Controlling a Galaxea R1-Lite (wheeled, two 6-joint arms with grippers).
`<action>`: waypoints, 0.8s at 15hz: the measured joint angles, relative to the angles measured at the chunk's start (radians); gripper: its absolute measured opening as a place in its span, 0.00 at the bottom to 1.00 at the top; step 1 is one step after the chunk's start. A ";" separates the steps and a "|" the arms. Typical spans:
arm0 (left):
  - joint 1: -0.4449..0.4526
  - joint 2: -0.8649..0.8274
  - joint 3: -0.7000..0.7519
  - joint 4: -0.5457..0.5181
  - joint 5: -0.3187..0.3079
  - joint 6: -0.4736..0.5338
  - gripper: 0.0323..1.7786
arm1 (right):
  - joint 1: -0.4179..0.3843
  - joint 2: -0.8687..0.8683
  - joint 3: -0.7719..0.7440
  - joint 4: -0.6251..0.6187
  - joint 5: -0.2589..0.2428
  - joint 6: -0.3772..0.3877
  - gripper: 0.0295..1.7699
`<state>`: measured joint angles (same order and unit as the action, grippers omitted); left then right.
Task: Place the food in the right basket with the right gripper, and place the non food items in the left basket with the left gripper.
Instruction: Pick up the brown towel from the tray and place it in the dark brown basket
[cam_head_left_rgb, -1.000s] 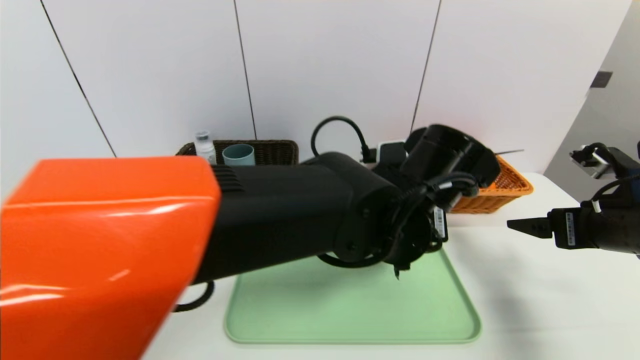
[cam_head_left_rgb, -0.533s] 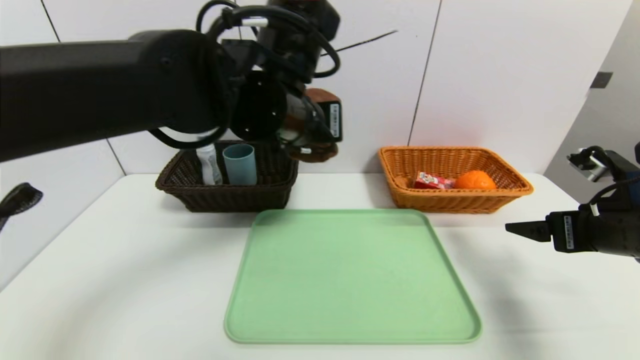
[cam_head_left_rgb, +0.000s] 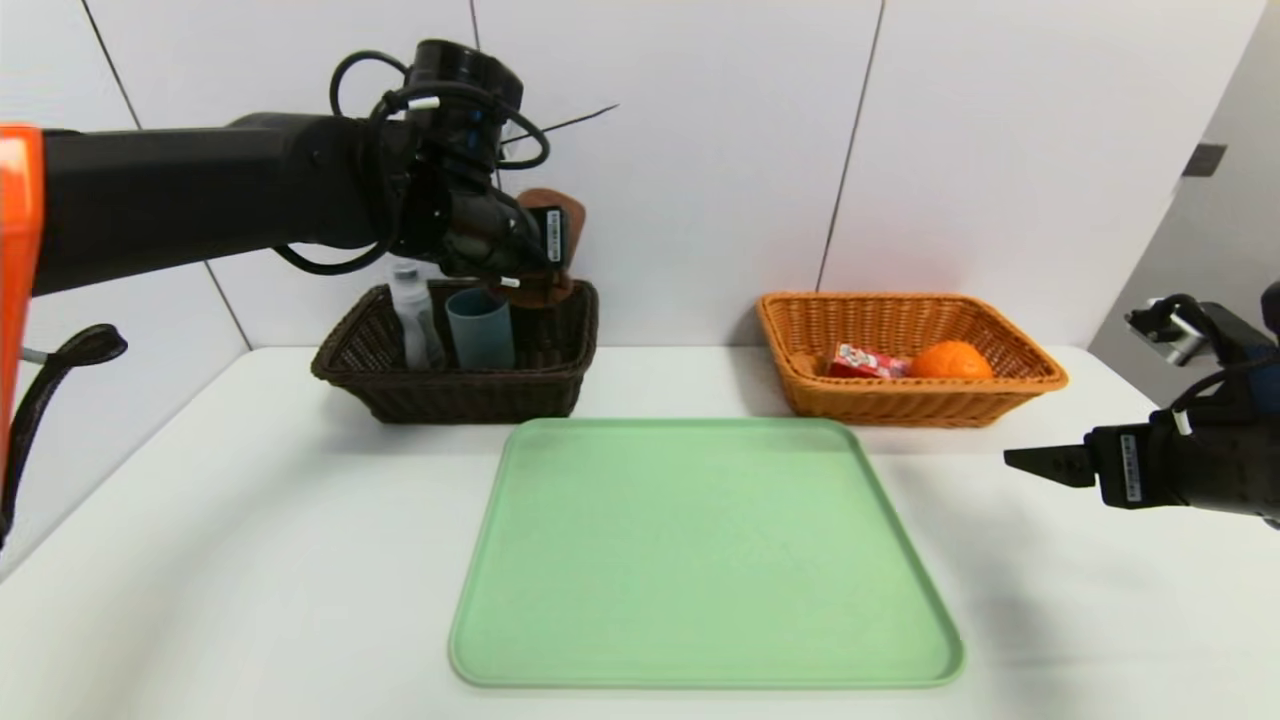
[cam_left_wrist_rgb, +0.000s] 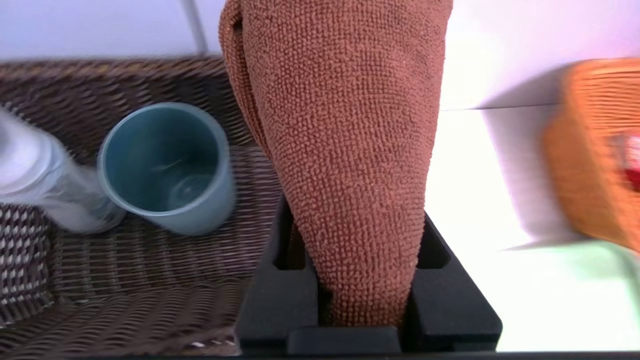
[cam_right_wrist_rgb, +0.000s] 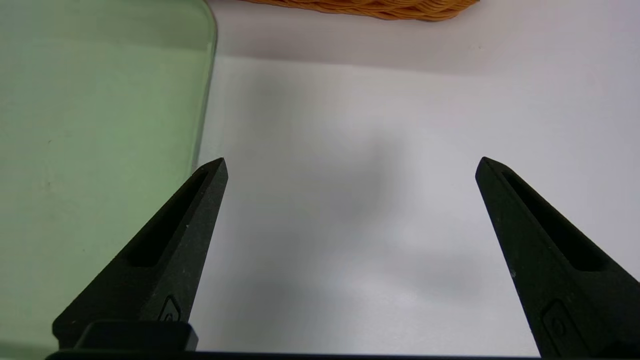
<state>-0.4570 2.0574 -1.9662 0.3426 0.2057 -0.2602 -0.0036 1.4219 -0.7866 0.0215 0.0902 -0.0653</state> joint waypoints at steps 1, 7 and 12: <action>0.013 0.017 0.000 -0.002 0.000 0.001 0.21 | 0.001 0.000 0.000 0.000 -0.002 0.000 0.97; 0.049 0.083 0.000 -0.003 -0.002 -0.005 0.21 | 0.013 0.001 0.000 0.000 -0.004 0.000 0.97; 0.050 0.102 0.002 -0.001 -0.002 -0.010 0.21 | 0.018 0.001 0.001 0.002 -0.005 0.002 0.97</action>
<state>-0.4068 2.1591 -1.9638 0.3419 0.2034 -0.2698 0.0147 1.4230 -0.7860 0.0234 0.0855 -0.0634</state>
